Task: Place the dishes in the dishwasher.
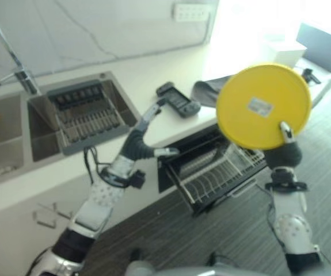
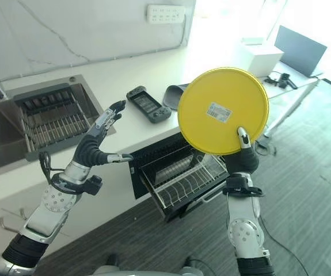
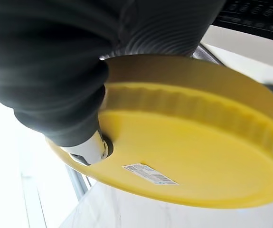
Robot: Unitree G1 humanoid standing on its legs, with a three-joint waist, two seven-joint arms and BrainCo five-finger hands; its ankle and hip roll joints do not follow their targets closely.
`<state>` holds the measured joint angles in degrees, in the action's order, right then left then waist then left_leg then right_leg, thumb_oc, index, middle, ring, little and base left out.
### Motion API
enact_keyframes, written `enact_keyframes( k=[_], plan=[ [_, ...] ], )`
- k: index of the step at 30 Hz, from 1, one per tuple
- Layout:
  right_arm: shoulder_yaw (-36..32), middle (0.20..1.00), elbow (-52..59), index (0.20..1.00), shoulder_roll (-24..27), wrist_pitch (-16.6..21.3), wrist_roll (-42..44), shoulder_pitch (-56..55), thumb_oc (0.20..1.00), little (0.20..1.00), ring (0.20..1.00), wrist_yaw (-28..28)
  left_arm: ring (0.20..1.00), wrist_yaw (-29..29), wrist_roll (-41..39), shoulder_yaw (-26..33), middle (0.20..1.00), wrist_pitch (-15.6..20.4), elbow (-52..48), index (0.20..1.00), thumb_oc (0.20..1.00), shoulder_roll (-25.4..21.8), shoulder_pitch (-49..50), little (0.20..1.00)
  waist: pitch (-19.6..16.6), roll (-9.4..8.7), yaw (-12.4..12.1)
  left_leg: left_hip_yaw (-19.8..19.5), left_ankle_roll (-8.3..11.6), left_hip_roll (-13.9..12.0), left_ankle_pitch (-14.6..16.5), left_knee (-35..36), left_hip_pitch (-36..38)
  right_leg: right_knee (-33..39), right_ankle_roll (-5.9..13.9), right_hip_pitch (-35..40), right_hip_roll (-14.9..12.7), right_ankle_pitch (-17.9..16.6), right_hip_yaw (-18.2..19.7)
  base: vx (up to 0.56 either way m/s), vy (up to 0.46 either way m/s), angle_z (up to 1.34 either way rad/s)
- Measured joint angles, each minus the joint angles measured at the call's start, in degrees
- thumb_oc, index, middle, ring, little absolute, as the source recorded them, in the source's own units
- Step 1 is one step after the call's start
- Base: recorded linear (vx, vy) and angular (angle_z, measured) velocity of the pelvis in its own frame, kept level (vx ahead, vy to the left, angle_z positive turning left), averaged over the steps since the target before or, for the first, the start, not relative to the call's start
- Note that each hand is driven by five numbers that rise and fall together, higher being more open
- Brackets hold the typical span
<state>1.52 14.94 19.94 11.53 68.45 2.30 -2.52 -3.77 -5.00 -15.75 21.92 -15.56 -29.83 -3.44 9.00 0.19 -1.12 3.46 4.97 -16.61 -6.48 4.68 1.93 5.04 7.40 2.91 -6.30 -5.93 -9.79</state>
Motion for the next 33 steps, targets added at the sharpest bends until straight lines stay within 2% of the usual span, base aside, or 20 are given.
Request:
enact_keyframes(
  k=[1,2,3,4,5,6,8,9,13,14,16,18,19,20,22,24,26,27,30,33],
  plan=[
    [-0.29,0.2,0.01,0.2,0.58,-0.02,-0.43,0.49,0.2,0.2,0.2,-0.58,1.0,0.51,-0.24,0.06,1.0,-0.12,0.09,1.0,1.0,0.87,0.61,1.0,0.3,0.58,0.55,2.48,-1.92,-0.69,-3.95,-0.14,-0.61,0.02,-1.23,0.15,0.98,0.54,-0.87,-0.04,-0.269,0.35],
    [-0.94,0.2,0.13,0.2,0.8,0.01,-1.6,0.34,0.2,0.2,0.2,-0.85,1.0,1.05,-0.72,0.02,1.0,-0.19,0.67,1.0,1.0,2.15,0.9,1.0,0.34,0.55,1.14,6.9,-2.99,-0.65,-7.54,-0.81,-1.7,0.1,-1.96,0.32,1.06,1.51,-2.17,-0.08,-0.134,0.52],
    [-1.81,0.2,0.49,0.2,1.24,0.0,-2.85,-0.09,0.2,0.2,0.2,-1.04,1.0,1.83,-0.73,-0.11,1.0,-0.16,1.72,1.0,1.0,3.21,1.08,1.0,0.47,0.52,1.88,12.89,-2.49,-0.59,-11.17,-1.12,-2.76,0.36,-3.39,0.66,1.15,2.29,-3.9,-0.1,-0.053,0.75],
    [-3.22,0.2,1.73,0.2,1.62,0.01,-4.55,-1.65,0.2,0.2,0.2,-1.16,1.0,2.69,-0.74,-0.32,1.0,-0.36,2.26,1.0,1.0,3.19,1.65,1.0,0.72,0.5,2.87,16.47,-0.87,-0.03,-11.24,-1.05,-3.02,0.41,-4.14,0.67,1.16,2.83,-5.47,-0.09,0.037,0.64],
    [-3.99,0.2,2.46,0.2,1.28,0.04,-6.02,-2.75,0.2,0.2,0.2,-1.18,1.0,2.88,-0.83,-0.16,1.0,-0.4,2.11,1.0,1.0,2.78,1.85,1.0,0.67,0.55,2.67,15.59,1.7,1.32,-9.12,-0.99,-2.62,0.41,-4.27,0.5,1.02,3.04,-5.72,-0.08,0.076,0.36],
    [-4.2,0.2,2.6,0.2,1.15,0.01,-8.24,-2.88,0.2,0.2,0.2,-1.18,1.0,2.83,-1.18,0.3,1.0,-0.37,2.05,1.0,1.0,1.97,1.75,1.0,0.67,0.58,2.69,14.04,3.25,1.91,-7.88,-0.52,-1.79,0.37,-4.43,0.16,1.03,2.89,-5.72,-0.04,0.112,0.06],
    [-4.46,0.2,2.27,0.2,2.24,0.04,-16.54,-2.61,0.2,0.2,0.2,-2.11,1.0,2.68,-1.92,0.46,1.0,-0.5,3.03,1.0,1.0,0.91,1.91,1.0,0.41,1.31,3.82,12.63,3.5,1.59,-7.66,0.49,0.76,0.01,-3.74,-0.73,1.3,1.76,-5.34,0.04,0.115,-0.08],
    [-4.43,0.2,1.29,0.2,3.61,-0.02,-21.16,-1.92,0.2,0.2,0.2,-2.5,1.0,2.62,-2.71,0.46,1.0,-0.78,4.16,1.0,1.0,0.79,1.75,1.0,0.17,2.24,3.96,12.45,4.23,1.43,-5.6,0.34,2.05,0.01,-4.03,-1.04,1.57,0.68,-4.63,0.08,0.116,-0.28],
    [-5.69,0.2,-0.8,0.2,10.39,-0.63,-37.47,-1.89,0.2,0.2,0.2,-4.59,1.0,3.02,-6.34,1.08,1.0,-4.33,9.12,1.0,1.0,0.43,2.98,1.0,0.14,2.16,3.83,11.28,5.57,0.94,1.74,0.33,4.01,0.03,-2.47,0.46,1.46,0.27,-5.0,0.09,0.111,-0.02],
    [-5.99,0.2,-1.74,0.2,10.35,-0.71,-41.46,-1.94,0.2,0.2,0.2,-4.86,1.0,3.75,-8.0,2.72,1.0,-5.54,10.19,1.0,1.0,0.48,5.39,1.0,-0.11,1.31,3.33,11.15,5.35,1.71,2.3,0.35,4.22,0.04,-1.87,0.79,0.64,0.27,-5.01,0.05,0.079,0.19],
    [-6.49,0.2,-3.63,0.2,12.14,-0.37,-49.8,-1.95,0.2,0.2,0.2,-5.69,1.0,4.1,-9.71,3.95,1.0,-6.03,15.53,1.0,1.0,-0.11,10.62,1.0,-0.8,0.11,1.85,10.93,4.19,3.62,3.0,0.35,4.16,0.06,-0.92,0.85,-1.29,0.27,-4.95,0.04,0.064,0.09],
    [-6.51,0.2,-5.73,0.2,17.12,1.33,-62.15,-1.97,0.2,0.2,0.2,-8.31,1.0,3.86,-9.74,4.24,1.0,-6.46,23.08,1.0,1.0,-0.53,16.95,1.0,-1.17,-0.44,-0.04,10.48,3.23,4.85,3.42,0.35,4.11,0.05,-0.21,1.01,-2.5,0.01,-5.13,0.03,0.029,0.09],
    [-6.51,0.2,-6.17,0.2,17.73,1.7,-64.78,-1.97,0.2,0.2,0.2,-9.09,1.0,3.75,-9.78,4.39,1.0,-6.92,25.35,1.0,1.0,-0.55,18.18,1.0,-1.28,-0.63,-0.5,10.3,3.2,4.89,3.42,0.35,4.09,0.05,-0.19,1.07,-2.54,0.01,-5.25,0.01,0.006,0.1],
    [-6.19,0.2,-6.55,0.2,19.11,2.77,-70.95,-1.94,0.2,0.2,0.2,-11.56,1.0,2.87,-9.56,4.32,1.0,-6.33,29.35,1.0,1.0,-0.26,19.68,1.0,-1.37,-0.84,-1.44,10.03,3.2,4.89,3.41,0.35,4.02,0.05,-0.17,1.22,-2.53,0.0,-5.5,0.01,-0.007,0.13],
    [-5.0,0.2,-7.69,0.2,26.08,5.29,-81.63,-1.86,0.2,0.2,0.2,-15.75,1.0,0.98,-9.43,4.02,1.0,-6.24,39.68,1.0,1.0,0.7,19.34,1.0,-1.63,-1.1,-1.74,9.25,3.28,4.78,3.28,0.33,4.04,0.04,0.0,1.84,-2.47,0.15,-6.45,0.0,-0.024,0.18],
    [-4.35,0.2,-8.77,0.2,30.74,7.52,-90.37,-1.66,0.2,0.2,0.2,-19.69,1.0,-0.08,-7.14,4.29,1.0,-5.68,43.63,1.0,1.0,0.73,20.26,1.0,-2.04,-1.72,-2.77,9.07,3.6,4.57,3.08,0.33,4.01,0.04,-0.01,1.87,-2.27,0.21,-6.57,0.0,-0.013,0.05],
    [-4.19,0.2,-10.1,0.2,32.77,9.58,-95.66,-1.1,0.2,0.2,0.2,-22.21,1.0,-0.6,-6.01,4.23,1.0,-5.63,44.91,1.0,1.0,0.77,21.04,1.0,-2.41,-2.29,-3.13,8.85,3.59,4.62,3.07,0.33,3.98,0.04,0.01,1.99,-2.31,0.23,-6.72,-0.01,-0.02,0.05],
    [-4.07,0.2,-10.54,0.2,33.46,10.6,-99.67,-0.99,0.2,0.2,0.2,-24.11,1.0,-0.61,-4.88,4.34,1.0,-4.44,46.05,1.0,1.0,0.99,21.27,1.0,-2.56,-2.5,-3.37,8.64,3.53,4.69,3.09,0.33,3.97,0.05,0.09,2.14,-2.38,0.28,-6.88,-0.01,-0.016,0.07],
    [-2.09,0.2,-12.78,0.2,35.89,13.33,-103.43,-0.28,0.2,0.2,0.2,-26.12,1.0,-1.1,-4.47,4.69,1.0,-2.61,50.52,1.0,1.0,1.82,21.11,1.0,-3.02,-2.64,-3.35,7.97,3.19,4.67,3.18,0.35,3.88,0.05,0.24,2.74,-2.4,0.49,-7.6,0.0,-0.005,0.11],
    [2.2,0.2,-18.6,0.2,36.74,15.41,-107.91,-0.32,0.2,0.2,0.2,-26.68,1.0,-1.36,-3.98,7.55,1.0,-0.91,58.11,1.0,1.0,5.67,21.75,1.0,-4.44,-2.78,-3.62,7.13,3.1,4.68,3.04,0.35,3.19,0.05,0.41,2.62,-2.39,1.13,-8.31,0.0,0.002,0.12]
  ],
)
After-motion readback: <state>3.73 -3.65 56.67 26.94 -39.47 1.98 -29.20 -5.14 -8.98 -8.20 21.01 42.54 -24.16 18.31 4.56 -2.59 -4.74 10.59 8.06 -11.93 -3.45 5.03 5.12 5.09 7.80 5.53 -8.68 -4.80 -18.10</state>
